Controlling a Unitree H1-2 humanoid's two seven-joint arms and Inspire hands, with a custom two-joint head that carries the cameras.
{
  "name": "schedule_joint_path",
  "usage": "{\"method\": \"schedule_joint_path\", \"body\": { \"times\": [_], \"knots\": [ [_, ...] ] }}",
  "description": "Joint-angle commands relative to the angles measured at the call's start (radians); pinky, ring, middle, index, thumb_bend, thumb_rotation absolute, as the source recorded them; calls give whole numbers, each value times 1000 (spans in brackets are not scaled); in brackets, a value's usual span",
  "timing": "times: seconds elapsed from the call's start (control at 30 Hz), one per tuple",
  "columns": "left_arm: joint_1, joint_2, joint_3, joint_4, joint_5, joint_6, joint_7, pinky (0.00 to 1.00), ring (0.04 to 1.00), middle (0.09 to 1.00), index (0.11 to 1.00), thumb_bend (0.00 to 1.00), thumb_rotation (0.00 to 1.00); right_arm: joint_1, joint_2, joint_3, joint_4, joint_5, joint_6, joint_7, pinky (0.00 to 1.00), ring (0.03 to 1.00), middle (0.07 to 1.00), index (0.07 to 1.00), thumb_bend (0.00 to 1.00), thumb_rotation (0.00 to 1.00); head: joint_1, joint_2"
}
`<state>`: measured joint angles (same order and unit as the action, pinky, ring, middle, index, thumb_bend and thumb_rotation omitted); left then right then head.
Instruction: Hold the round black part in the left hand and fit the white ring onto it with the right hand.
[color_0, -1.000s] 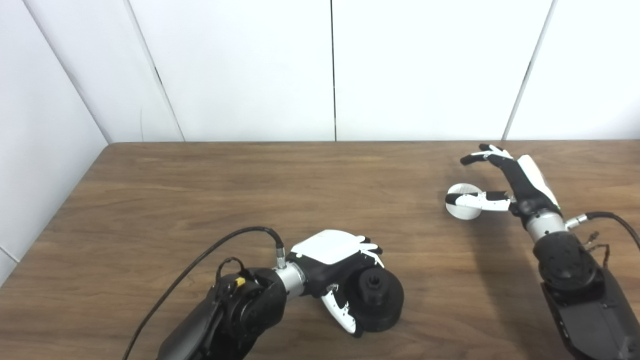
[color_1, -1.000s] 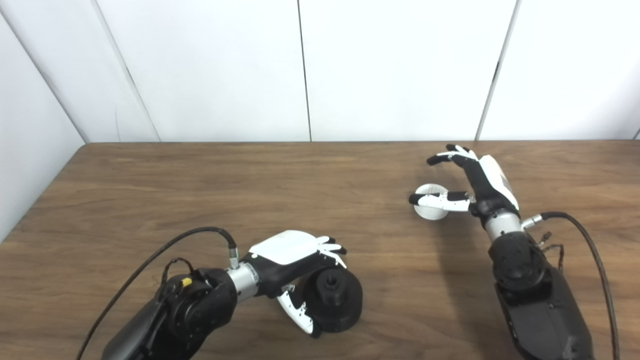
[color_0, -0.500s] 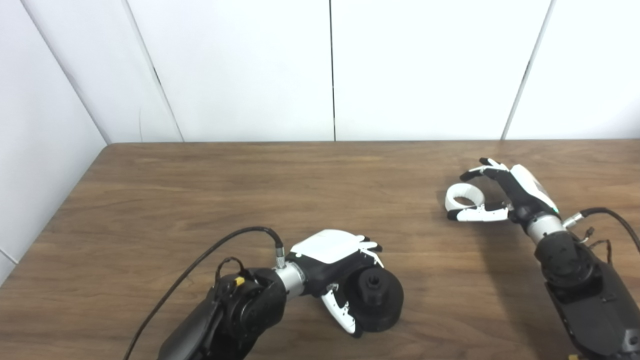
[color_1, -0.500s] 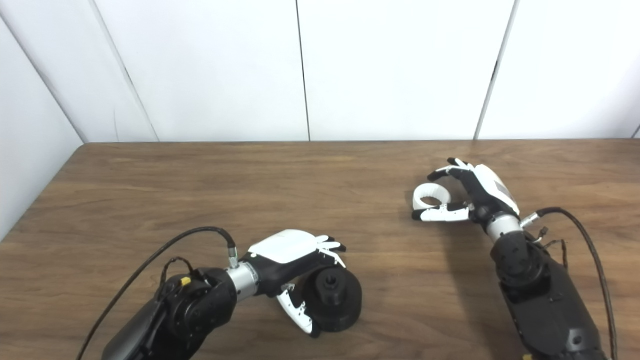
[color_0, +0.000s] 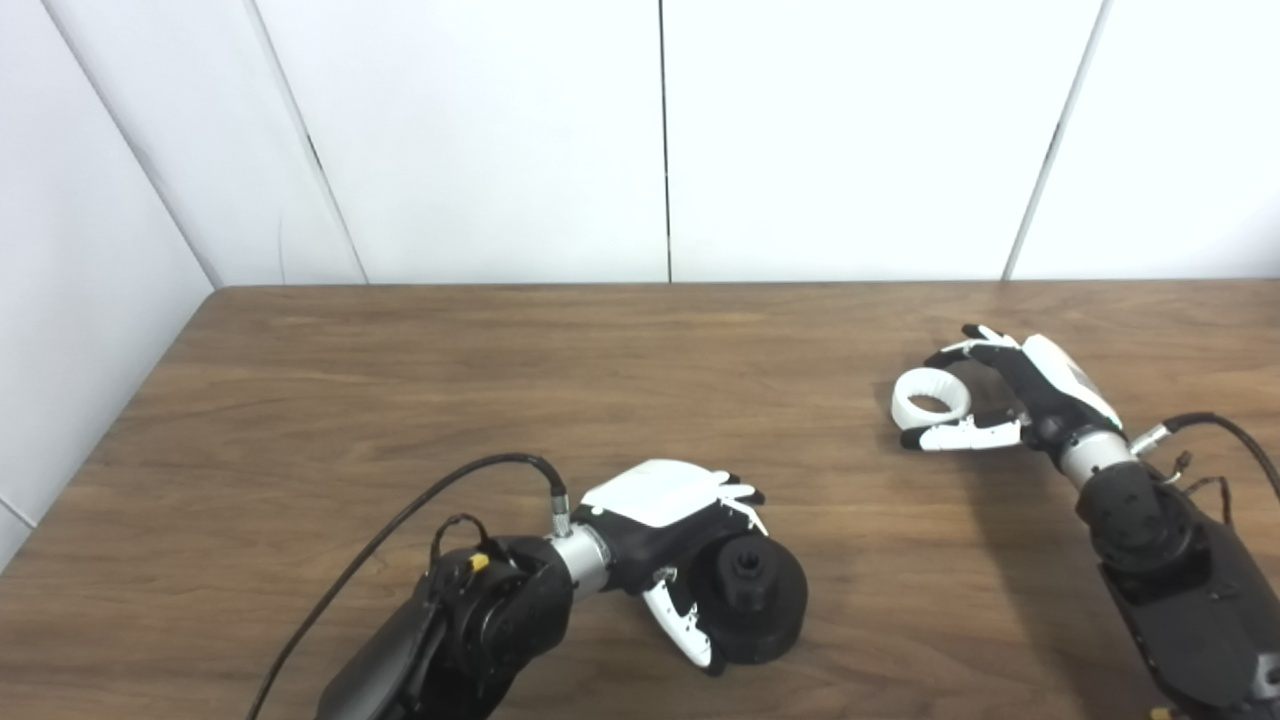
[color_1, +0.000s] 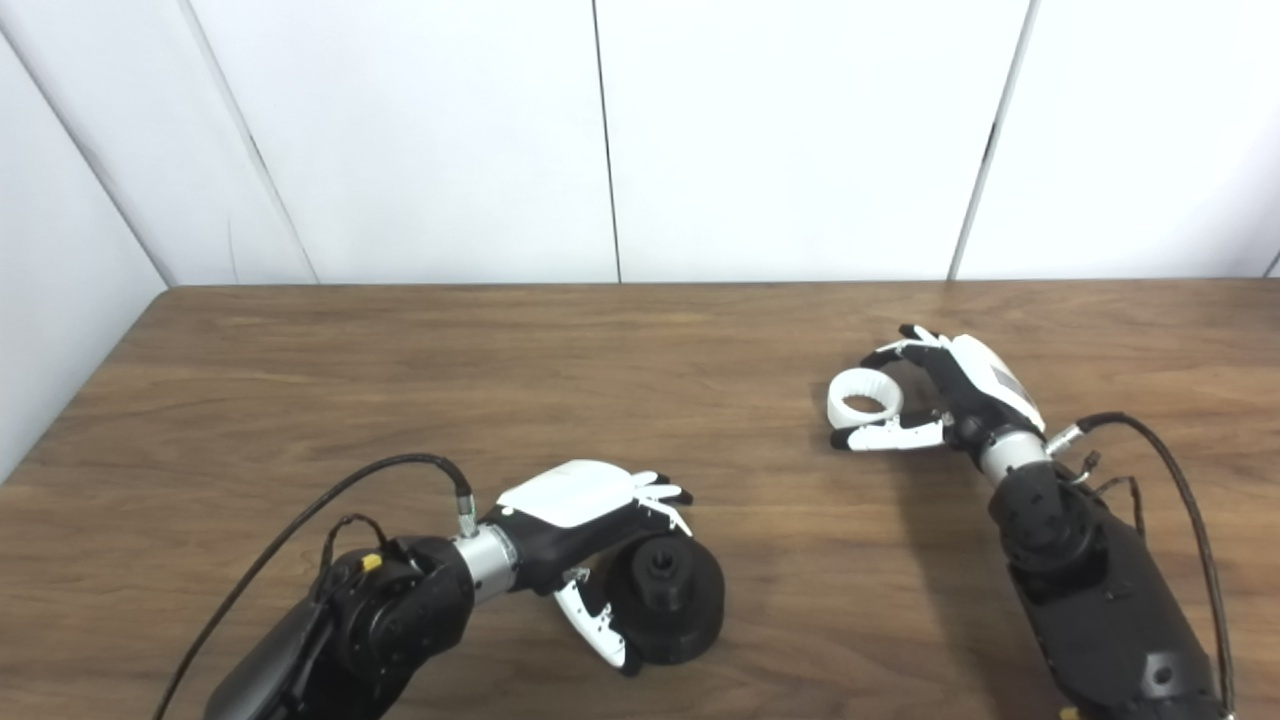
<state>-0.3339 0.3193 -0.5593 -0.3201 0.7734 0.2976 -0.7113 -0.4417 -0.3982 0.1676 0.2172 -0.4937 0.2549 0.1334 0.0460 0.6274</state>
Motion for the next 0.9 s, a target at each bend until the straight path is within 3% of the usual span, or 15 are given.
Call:
{"method": "schedule_joint_path", "body": {
  "times": [0.0, 0.53, 0.87],
  "knots": [
    [-4, 5, -10, 11, -10, -10, -27, 916, 1000, 965, 718, 844, 209, -56, -18, -7, -14, -4, -22, -12, 958, 1000, 960, 726, 942, 359, 1, 1],
    [-3, 5, -12, 2, -5, -10, -31, 916, 1000, 963, 729, 840, 205, -59, -17, -10, 2, -1, -34, -22, 951, 1000, 956, 727, 917, 363, 0, 2],
    [0, 0, -12, 0, -4, -3, -32, 923, 1000, 965, 703, 840, 195, -48, -8, -21, -2, 9, -59, -51, 945, 1000, 924, 662, 862, 299, 0, 5]
  ]
}}
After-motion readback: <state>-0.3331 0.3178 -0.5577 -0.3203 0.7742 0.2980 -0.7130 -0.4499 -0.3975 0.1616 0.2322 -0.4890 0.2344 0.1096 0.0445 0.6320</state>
